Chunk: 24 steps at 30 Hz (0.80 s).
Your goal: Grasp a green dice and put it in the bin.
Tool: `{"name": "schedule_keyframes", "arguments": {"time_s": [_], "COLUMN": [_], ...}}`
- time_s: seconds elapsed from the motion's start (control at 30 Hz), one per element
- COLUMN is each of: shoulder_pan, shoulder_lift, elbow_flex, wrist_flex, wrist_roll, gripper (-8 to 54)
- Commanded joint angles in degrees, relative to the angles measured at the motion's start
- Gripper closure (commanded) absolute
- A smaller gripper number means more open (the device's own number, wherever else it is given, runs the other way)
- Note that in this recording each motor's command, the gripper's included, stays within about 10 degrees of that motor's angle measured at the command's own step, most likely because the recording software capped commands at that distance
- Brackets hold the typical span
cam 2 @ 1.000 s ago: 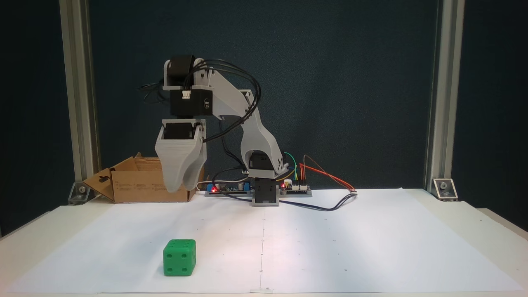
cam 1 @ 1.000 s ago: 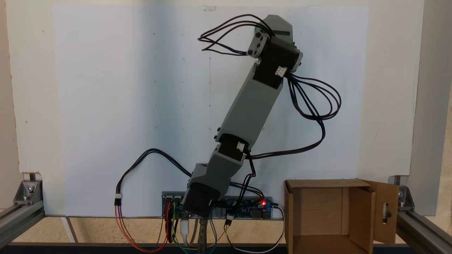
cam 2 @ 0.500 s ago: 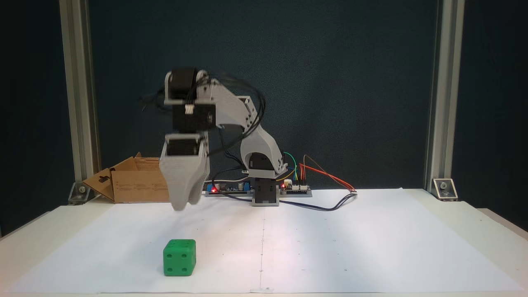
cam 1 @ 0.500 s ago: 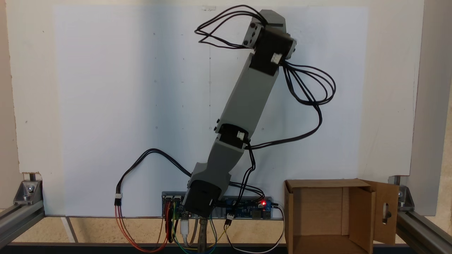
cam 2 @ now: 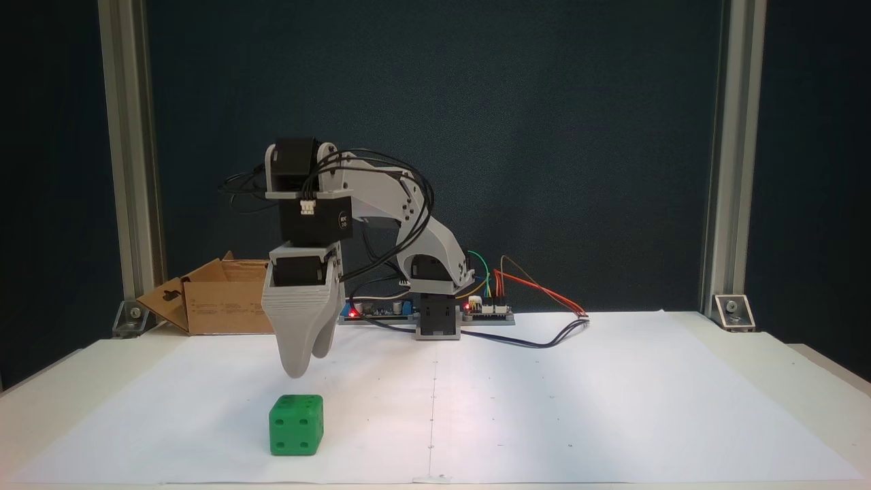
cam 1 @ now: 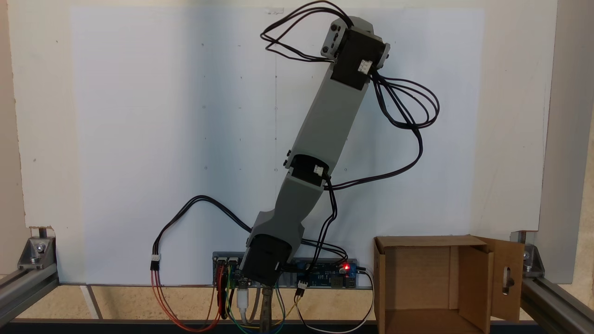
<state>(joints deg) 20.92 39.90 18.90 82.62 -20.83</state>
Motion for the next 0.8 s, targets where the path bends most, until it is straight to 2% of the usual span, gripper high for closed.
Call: {"name": "schedule_keyframes", "arguments": {"time_s": [0.0,0.77], "shoulder_pan": [-0.35,-0.35], "shoulder_lift": [0.7,-2.02], "elbow_flex": [-3.52,-3.52], "wrist_flex": [0.09,-6.77], "wrist_roll": [-3.25,-3.25], "gripper": [0.4,0.8]}}
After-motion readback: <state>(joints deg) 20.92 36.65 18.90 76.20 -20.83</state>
